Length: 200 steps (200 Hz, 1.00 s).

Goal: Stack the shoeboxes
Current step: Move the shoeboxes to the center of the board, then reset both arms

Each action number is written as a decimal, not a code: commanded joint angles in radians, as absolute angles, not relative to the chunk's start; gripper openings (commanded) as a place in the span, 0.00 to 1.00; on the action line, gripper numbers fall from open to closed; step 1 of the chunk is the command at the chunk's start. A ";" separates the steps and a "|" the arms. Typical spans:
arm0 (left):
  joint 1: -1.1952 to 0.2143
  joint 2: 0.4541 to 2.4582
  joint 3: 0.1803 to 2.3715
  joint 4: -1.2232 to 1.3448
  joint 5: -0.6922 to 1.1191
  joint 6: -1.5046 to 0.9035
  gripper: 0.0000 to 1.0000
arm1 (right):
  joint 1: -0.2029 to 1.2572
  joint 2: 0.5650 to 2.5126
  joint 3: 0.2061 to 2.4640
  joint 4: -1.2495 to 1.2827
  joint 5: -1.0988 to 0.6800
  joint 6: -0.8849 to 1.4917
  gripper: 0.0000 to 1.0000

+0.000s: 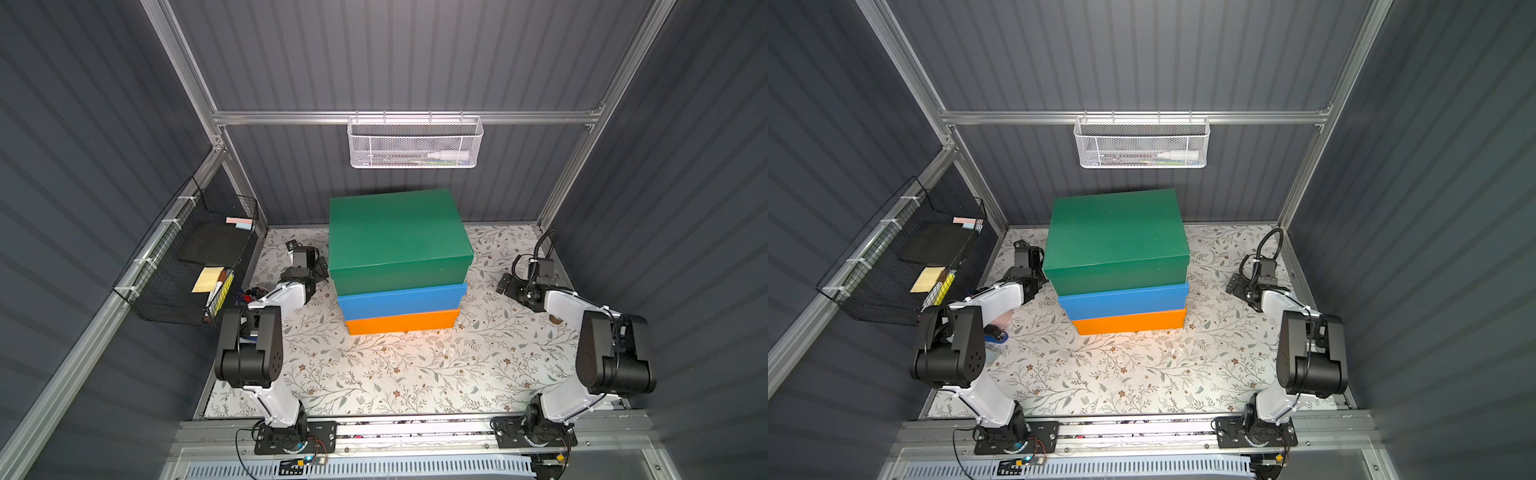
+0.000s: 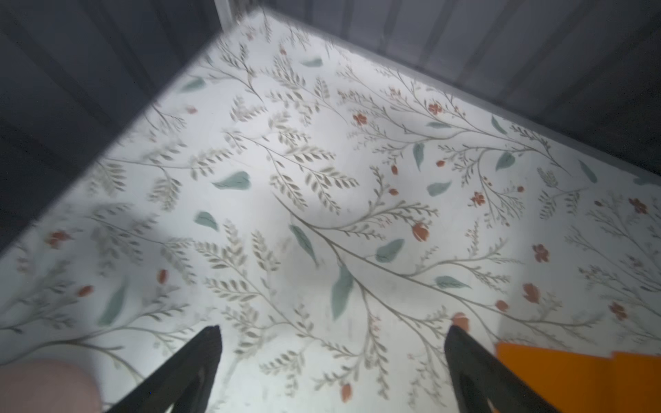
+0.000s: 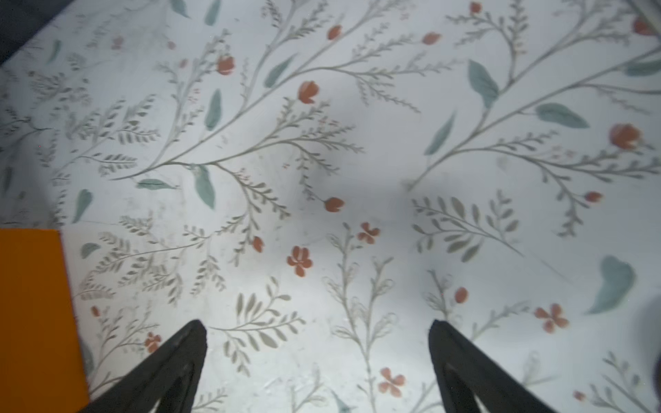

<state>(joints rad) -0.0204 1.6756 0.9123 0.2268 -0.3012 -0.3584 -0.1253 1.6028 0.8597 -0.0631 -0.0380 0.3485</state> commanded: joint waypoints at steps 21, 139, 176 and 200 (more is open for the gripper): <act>-0.017 1.592 0.661 0.835 -0.334 -0.208 1.00 | -0.101 1.426 0.584 0.360 0.126 0.186 0.99; -0.048 1.701 0.463 1.363 -0.155 -0.056 1.00 | -0.050 1.501 0.418 0.763 -0.042 0.045 0.99; -0.048 1.704 0.463 1.370 -0.158 -0.052 1.00 | -0.051 1.503 0.425 0.760 -0.041 0.047 0.99; -0.048 1.705 0.467 1.364 -0.159 -0.051 1.00 | -0.051 1.505 0.426 0.759 -0.040 0.047 0.99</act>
<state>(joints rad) -0.0433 1.7031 0.4618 1.3388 -0.1703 -0.0700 -0.0532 1.5120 0.4080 0.7357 -0.0315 0.0647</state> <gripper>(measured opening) 0.997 0.989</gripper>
